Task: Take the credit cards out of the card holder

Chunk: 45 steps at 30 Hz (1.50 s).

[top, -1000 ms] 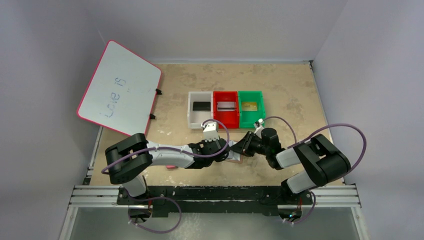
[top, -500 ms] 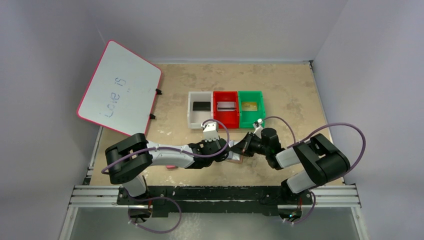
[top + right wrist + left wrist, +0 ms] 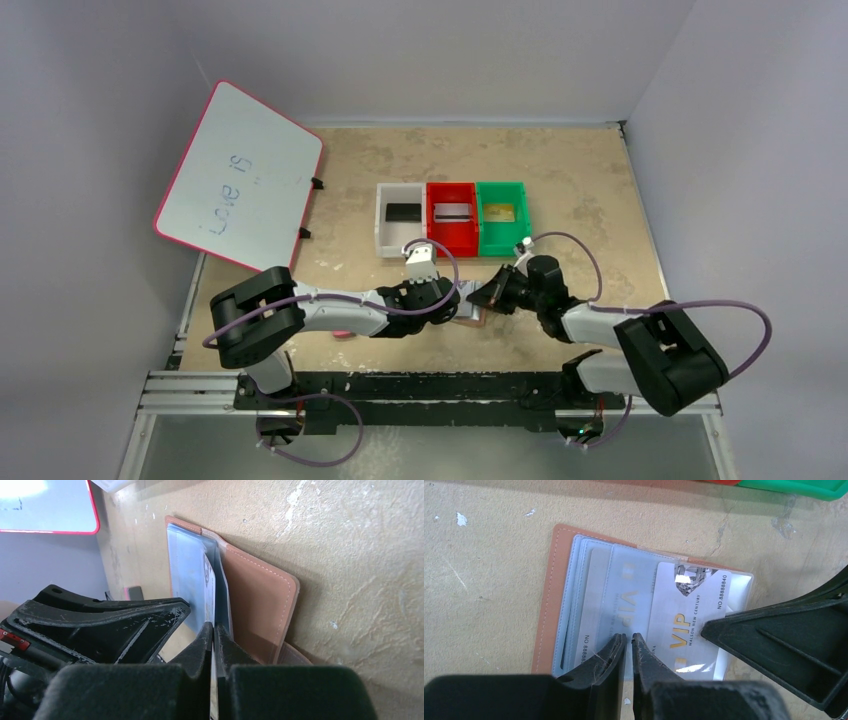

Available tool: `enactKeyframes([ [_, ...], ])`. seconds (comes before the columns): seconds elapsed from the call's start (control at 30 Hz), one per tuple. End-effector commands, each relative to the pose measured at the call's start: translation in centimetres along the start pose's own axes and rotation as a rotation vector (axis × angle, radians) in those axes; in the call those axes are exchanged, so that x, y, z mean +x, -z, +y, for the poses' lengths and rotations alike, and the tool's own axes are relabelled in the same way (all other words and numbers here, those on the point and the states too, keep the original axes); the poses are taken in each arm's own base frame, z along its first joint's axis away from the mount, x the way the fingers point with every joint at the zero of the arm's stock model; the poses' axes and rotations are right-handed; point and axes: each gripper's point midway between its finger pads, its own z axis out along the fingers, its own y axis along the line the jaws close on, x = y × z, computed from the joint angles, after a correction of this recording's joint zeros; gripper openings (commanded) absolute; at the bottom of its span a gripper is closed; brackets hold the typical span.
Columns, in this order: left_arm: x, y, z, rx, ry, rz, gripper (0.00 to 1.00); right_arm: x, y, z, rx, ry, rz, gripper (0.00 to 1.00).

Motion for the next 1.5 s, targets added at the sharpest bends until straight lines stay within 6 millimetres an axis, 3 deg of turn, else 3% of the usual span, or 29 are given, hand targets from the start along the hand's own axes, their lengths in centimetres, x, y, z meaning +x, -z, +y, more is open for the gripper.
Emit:
enactKeyframes([
  [0.0,1.1,0.3,2.1,-0.063,-0.048,0.035,0.11,-0.4,0.6,-1.2,0.058,0.003,-0.037,0.00],
  [0.13,1.5,0.3,1.1,-0.024,-0.072,0.057,0.11,-0.5,0.4,-0.8,0.030,-0.001,-0.043,0.11],
  [0.4,2.1,0.1,1.0,-0.035,-0.088,0.070,0.10,-0.9,-0.7,0.4,-0.034,-0.012,-0.029,0.18],
  [0.63,2.1,0.1,1.1,-0.039,-0.088,0.071,0.10,-0.9,-0.6,0.2,-0.020,-0.011,-0.033,0.22],
  [0.87,1.9,0.1,1.0,-0.040,-0.087,0.066,0.10,-0.9,-0.6,0.0,-0.014,-0.017,-0.033,0.00],
  [1.2,1.3,0.6,1.0,-0.032,-0.076,0.046,0.10,-2.2,1.2,-0.4,0.082,0.020,-0.115,0.00],
  [1.47,0.4,2.1,-1.3,0.075,-0.064,0.031,0.17,-4.8,4.1,2.8,0.029,0.149,-0.259,0.00],
])
